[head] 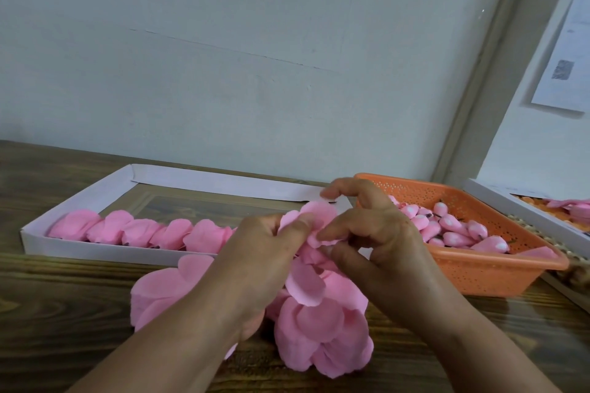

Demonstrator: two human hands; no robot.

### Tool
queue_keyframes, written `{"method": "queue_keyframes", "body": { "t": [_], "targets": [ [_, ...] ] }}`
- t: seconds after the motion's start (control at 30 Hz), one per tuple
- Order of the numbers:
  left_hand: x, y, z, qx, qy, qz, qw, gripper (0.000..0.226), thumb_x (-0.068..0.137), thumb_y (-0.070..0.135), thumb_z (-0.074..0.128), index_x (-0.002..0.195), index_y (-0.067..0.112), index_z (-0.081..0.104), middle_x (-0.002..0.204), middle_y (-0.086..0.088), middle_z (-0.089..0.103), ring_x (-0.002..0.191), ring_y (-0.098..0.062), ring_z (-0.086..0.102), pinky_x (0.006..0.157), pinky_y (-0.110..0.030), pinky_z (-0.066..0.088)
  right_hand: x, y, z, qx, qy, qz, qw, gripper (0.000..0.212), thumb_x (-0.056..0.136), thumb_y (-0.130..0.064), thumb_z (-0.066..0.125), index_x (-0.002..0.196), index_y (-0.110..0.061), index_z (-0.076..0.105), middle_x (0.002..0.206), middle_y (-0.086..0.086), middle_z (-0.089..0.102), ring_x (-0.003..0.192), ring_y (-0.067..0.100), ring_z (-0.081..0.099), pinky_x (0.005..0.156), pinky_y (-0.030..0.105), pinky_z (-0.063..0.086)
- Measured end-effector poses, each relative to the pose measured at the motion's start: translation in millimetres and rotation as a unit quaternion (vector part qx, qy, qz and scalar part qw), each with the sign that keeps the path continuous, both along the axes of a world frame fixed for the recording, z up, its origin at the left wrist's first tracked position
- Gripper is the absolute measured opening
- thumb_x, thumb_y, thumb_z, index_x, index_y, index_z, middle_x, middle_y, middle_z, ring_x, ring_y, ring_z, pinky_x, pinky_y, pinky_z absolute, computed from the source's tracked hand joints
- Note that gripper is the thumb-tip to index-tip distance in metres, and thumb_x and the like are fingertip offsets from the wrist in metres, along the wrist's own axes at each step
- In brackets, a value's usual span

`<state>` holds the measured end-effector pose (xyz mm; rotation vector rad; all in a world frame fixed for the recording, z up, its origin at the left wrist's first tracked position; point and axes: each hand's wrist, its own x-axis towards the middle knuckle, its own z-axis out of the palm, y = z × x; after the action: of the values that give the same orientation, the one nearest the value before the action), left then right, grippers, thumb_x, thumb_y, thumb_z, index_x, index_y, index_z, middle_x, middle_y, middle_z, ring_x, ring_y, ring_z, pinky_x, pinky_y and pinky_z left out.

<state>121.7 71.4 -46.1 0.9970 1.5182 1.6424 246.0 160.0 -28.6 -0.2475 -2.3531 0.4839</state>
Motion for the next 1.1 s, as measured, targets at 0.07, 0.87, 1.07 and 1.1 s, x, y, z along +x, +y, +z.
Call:
{"method": "queue_keyframes", "body": {
  "t": [0.07,0.87,1.07,1.1],
  "targets": [
    [0,-1,1,-0.004,0.011,-0.010,1.000,0.027,0.095,0.033,0.051,0.094,0.018,0.073,0.085,-0.003,0.076,0.084,-0.020,0.072,0.076,-0.035,0.058,0,-1,1,-0.038,0.004,-0.009,0.999,0.028,0.076,0.010,0.066,0.075,-0.017,0.071,0.133,-0.012,0.043,0.072,0.007,0.062,0.061,0.021,0.051],
    [-4,-1,-3,-0.001,-0.060,-0.086,0.994,0.024,0.075,0.020,0.072,0.098,0.013,0.074,0.094,-0.009,0.075,0.093,-0.024,0.071,0.082,-0.035,0.057,0,7,2,-0.219,0.078,-0.022,0.972,0.020,0.073,0.006,0.072,0.069,-0.013,0.069,0.079,0.019,0.062,0.068,0.043,0.057,0.066,0.051,0.050],
    [-1,2,-5,-0.023,-0.039,-0.035,0.998,0.021,0.082,0.013,0.069,0.102,0.020,0.072,0.089,0.001,0.076,0.086,-0.016,0.072,0.079,-0.032,0.056,-2,4,0,-0.195,0.062,-0.037,0.978,0.021,0.074,0.001,0.073,0.068,-0.019,0.068,0.071,0.004,0.063,0.058,0.017,0.054,0.058,0.033,0.051],
    [-1,1,-5,-0.025,-0.039,-0.036,0.998,0.019,0.083,0.014,0.068,0.101,0.019,0.073,0.089,0.000,0.076,0.087,-0.016,0.072,0.081,-0.033,0.055,-1,4,0,-0.197,0.056,-0.038,0.978,0.021,0.075,0.001,0.073,0.071,-0.019,0.069,0.069,0.000,0.063,0.058,0.017,0.054,0.058,0.037,0.051]
  ]
}}
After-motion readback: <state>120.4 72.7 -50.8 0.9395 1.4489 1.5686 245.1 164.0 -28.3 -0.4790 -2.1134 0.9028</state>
